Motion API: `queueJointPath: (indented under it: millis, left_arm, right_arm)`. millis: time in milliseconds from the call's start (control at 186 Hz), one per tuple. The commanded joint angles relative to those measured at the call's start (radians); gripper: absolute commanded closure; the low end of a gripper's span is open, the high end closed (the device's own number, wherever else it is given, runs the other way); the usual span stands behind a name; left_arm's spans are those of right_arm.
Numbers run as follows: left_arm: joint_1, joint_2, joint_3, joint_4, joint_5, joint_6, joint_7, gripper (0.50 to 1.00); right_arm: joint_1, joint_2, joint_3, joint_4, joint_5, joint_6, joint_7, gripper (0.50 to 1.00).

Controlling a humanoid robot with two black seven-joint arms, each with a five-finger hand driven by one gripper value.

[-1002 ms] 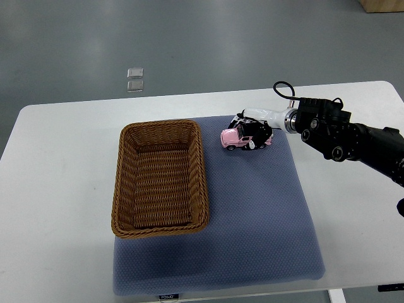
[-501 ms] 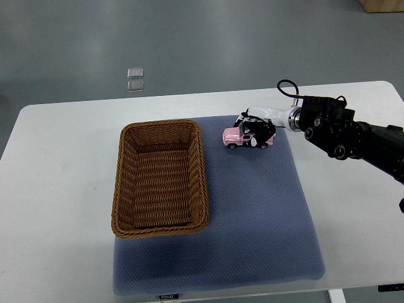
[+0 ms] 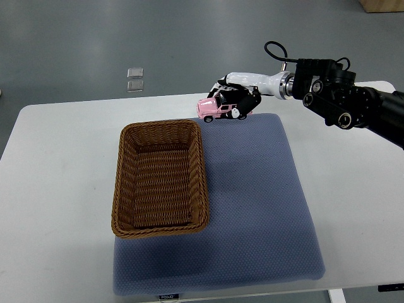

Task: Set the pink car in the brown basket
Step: 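Lift the held pink car and carry it over the wicker basket, then lower the car into the basket and open the right hand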

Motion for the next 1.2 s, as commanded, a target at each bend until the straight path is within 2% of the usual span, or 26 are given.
queueJointPath:
  millis: [0,205,501,786,1196]
  left_arm:
    - [0.0,0.0,0.0,0.0,0.0,0.0,0.0,0.5]
    - [0.0,0.0,0.0,0.0,0.0,0.0,0.0,0.5]
    - [0.0,0.0,0.0,0.0,0.0,0.0,0.0,0.5]
    - [0.0,0.0,0.0,0.0,0.0,0.0,0.0,0.5]
    - [0.0,0.0,0.0,0.0,0.0,0.0,0.0,0.5]
  right_arm:
    - [0.034,0.025,-0.002,0.054,-0.001,0.003,0.008,1.0]
    - [0.06,0.161,-0.015,0.06,-0.011,0.003,0.007,1.0]
    - [0.045,0.161,-0.11,0.038,-0.029,-0.017,-0.003,1.0]
    - [-0.03,0.161,-0.12,0.037,-0.024,-0.03,-0.001,1.0]
    - [-0.023,0.161,-0.095,0.06,-0.014,-0.031,0.043,1.0]
